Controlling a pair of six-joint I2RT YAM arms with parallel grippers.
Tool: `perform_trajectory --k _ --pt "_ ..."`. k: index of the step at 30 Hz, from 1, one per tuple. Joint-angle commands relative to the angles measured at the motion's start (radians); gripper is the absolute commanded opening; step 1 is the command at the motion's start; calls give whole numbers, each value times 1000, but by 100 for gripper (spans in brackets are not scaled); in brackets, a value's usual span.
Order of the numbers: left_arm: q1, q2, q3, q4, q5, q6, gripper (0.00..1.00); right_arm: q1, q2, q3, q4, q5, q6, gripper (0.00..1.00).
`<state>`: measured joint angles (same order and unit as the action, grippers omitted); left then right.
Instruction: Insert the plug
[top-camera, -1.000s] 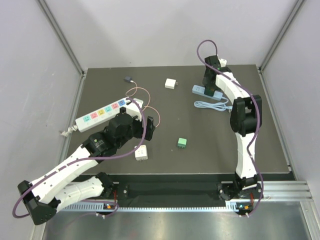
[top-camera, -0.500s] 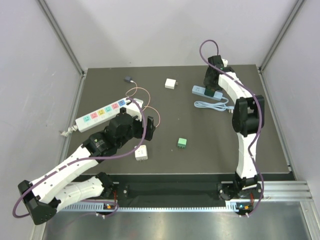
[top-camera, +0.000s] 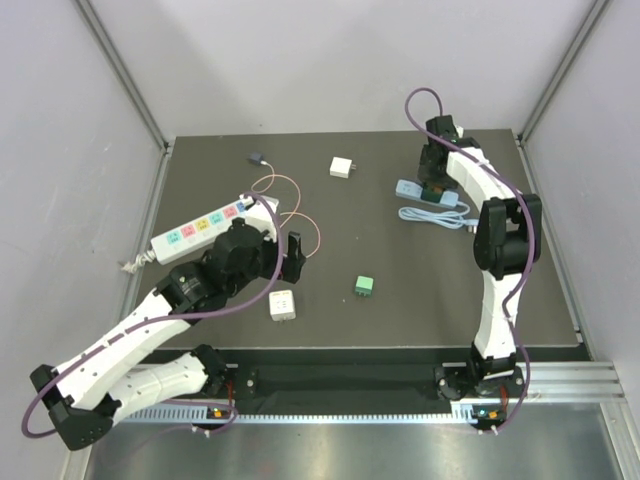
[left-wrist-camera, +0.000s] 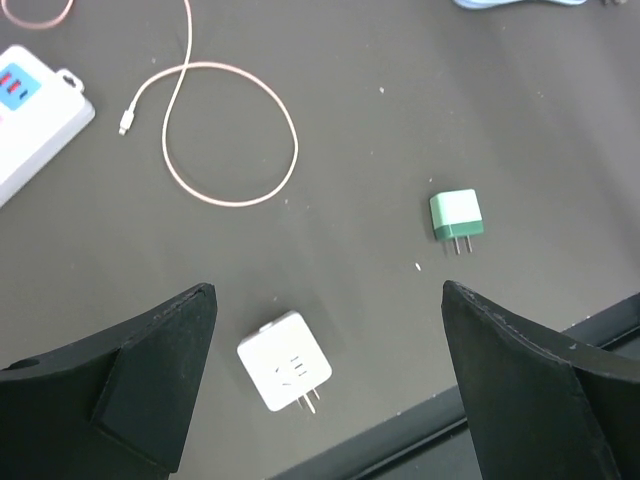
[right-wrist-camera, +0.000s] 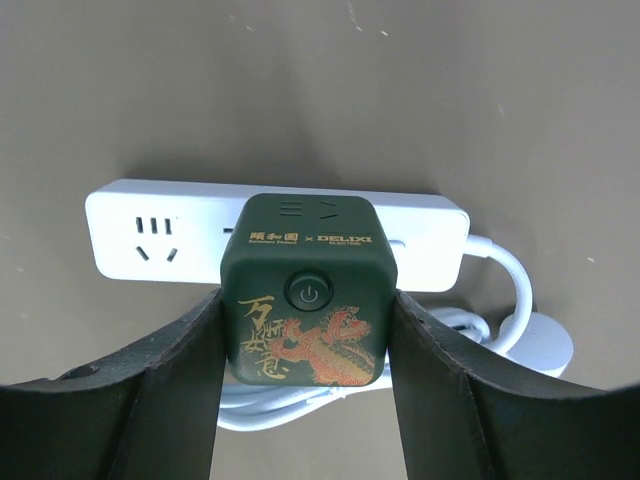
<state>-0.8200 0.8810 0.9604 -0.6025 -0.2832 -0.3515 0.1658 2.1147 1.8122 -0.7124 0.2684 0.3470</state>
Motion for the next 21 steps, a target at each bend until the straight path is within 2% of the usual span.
perform_trajectory --k 1,5,10,11,13,14,17,21 --pt "-1 27 66 -92 -28 -46 98 -38 25 41 -186 117 -80 14" --pt "-1 67 83 -149 -57 -104 97 -35 15 78 -197 81 -75 45" --pt "1 90 110 -190 -20 -191 96 -35 -64 61 -176 46 -82 65" --pt "1 99 118 -201 -25 -205 96 -35 -79 56 -174 46 -80 86" --pt "-1 108 145 -244 -51 -231 96 -37 -125 33 -162 37 -85 96" --pt "1 122 158 -267 -59 -237 96 -35 -143 24 -157 31 -85 100" --pt "4 173 211 -374 -77 -259 96 -35 -220 -16 -134 20 -94 100" --pt "5 222 202 -460 -77 -294 94 -9 -358 -114 -102 -32 -88 100"
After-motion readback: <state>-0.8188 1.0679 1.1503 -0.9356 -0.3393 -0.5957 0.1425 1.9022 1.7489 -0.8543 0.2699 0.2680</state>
